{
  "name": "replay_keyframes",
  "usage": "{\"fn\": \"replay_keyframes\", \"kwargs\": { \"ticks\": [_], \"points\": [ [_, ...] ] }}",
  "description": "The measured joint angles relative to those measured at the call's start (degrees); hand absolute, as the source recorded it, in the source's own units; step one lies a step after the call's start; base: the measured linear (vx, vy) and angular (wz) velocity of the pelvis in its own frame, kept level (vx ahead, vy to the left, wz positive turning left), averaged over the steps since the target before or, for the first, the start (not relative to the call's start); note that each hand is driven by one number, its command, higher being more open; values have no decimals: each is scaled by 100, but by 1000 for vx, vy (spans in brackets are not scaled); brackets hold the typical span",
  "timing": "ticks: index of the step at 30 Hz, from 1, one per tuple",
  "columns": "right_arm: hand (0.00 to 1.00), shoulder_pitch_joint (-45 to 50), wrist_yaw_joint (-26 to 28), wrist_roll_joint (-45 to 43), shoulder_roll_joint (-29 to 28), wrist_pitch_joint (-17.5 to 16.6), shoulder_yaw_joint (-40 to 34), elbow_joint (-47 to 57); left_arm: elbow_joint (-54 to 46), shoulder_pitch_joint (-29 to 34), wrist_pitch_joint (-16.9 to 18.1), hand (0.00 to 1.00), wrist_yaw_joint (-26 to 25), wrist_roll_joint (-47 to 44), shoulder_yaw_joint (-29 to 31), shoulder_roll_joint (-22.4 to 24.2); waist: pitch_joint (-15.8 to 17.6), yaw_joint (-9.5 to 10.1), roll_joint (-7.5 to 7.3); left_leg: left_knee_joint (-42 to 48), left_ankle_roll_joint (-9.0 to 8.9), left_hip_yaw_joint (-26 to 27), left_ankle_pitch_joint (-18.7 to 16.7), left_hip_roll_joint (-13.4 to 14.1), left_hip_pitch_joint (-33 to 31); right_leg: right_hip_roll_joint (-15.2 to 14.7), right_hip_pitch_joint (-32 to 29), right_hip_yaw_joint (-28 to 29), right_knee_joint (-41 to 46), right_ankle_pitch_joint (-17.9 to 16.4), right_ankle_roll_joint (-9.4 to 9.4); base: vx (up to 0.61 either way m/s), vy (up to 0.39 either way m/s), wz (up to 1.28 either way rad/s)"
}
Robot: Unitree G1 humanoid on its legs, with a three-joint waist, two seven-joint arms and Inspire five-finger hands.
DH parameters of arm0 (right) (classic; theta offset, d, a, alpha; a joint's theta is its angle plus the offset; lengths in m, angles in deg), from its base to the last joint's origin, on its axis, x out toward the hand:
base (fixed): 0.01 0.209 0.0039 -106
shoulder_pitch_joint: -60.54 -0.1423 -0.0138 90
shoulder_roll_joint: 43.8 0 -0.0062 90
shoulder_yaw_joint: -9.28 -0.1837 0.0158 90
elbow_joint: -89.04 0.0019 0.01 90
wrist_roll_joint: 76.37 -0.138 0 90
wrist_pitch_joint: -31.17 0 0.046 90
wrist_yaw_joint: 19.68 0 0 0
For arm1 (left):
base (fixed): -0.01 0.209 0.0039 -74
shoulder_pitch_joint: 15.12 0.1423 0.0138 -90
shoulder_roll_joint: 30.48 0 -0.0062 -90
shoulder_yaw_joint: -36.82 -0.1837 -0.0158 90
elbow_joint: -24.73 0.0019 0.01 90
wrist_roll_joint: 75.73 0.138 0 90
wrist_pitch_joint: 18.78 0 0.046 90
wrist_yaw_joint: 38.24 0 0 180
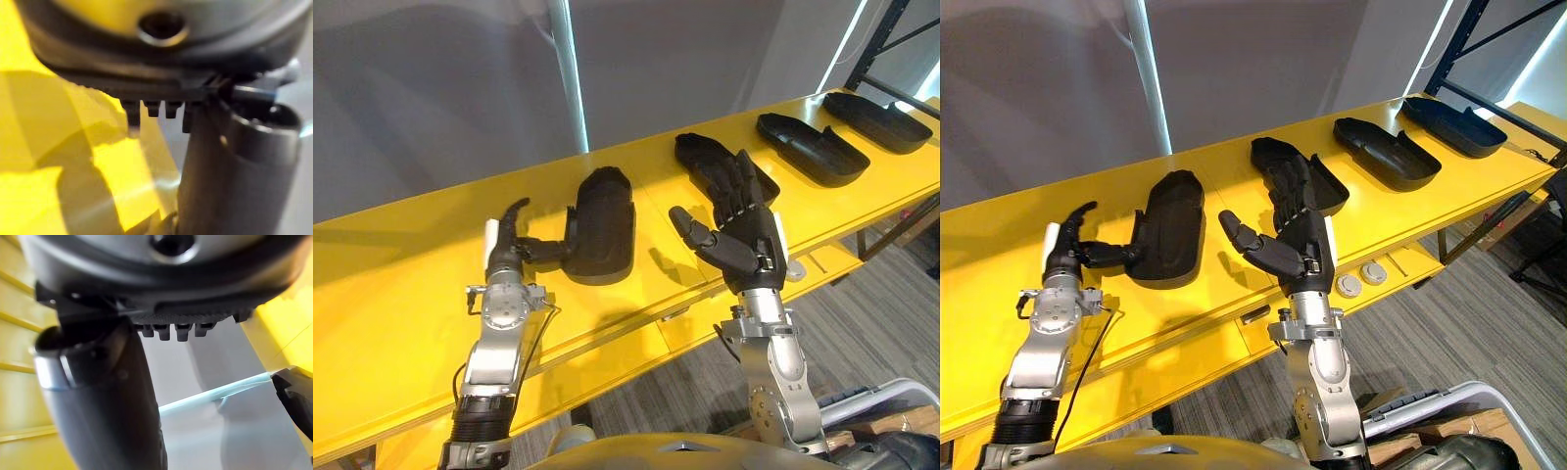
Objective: Walk over and take three plastic housings, then place them on the shelf
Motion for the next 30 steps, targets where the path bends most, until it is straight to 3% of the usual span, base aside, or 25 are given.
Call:
{"fn": "replay_keyframes", "kwargs": {
  "ticks": [4, 5, 9, 13, 18, 24, 25, 26, 30],
  "points": [
    [100, 52, 21, 2, -5, 9, 2, 33, -922, 59, 486, 100, -160, 146, 145, -1, 0, 52, 1, 0, -3, -29, -61, -1, -15, 0, 14, -40, -4, -12, -20, 0, 0, 4],
    [100, 52, 57, 1, -14, 14, 1, 57, -1329, 159, 784, 100, -182, 147, 145, -1, -2, 66, 3, 0, -3, -29, -62, -1, -12, 0, 18, -41, -5, -17, -28, 0, 0, 0],
    [100, 55, 175, -1, -17, 78, -12, 85, -1871, 501, 1418, 100, -169, 21, 136, 108, -38, 92, 61, 1, -3, -30, -61, -1, -7, 1, 21, -46, -6, -22, -32, 0, 0, 0],
    [100, 61, 226, 1, -21, 124, -73, 85, -1882, 927, 1870, 100, 55, -797, 157, 418, -87, 124, 127, 1, -2, -65, -51, -7, -31, 2, 24, -91, -10, -25, -32, 1, -4, 5],
    [100, 59, 396, 2, -33, 127, -311, 88, -2004, 1467, 2392, 100, 842, -1986, 125, 690, -109, 157, 111, 2, 3, -171, -23, -47, -101, 0, 23, -186, -12, -26, -31, 1, -1, 10],
    [100, 60, 370, 101, -53, 123, -503, 87, -2355, 1606, 3248, 100, 905, -2763, 166, 974, -157, 197, 103, 2, 26, -270, 0, -89, -162, -8, 23, -263, -9, -28, -29, -6, 2, 7],
    [100, 60, 348, 163, -55, 122, -513, 87, -2357, 1625, 3315, 100, 907, -2814, 182, 1011, -173, 205, 103, 2, 26, -272, 1, -88, -163, -8, 23, -264, -9, -28, -29, 0, 0, 0],
    [100, 45, 166, 239, -54, 31, -791, 70, -2003, 2261, 3478, 100, 924, -3264, 402, 1243, -338, 297, 1, 1, 13, -401, 55, -95, -188, 5, 50, -412, -8, -58, -52, 0, 0, 0],
    [100, 45, 166, 239, -54, 31, -790, 70, -2002, 2261, 3478, 100, 923, -3264, 397, 1243, -336, 296, 0, 1, 9, -401, 58, -95, -187, 5, 50, -413, -4, -56, -48, 0, 0, 0]
  ]
}}
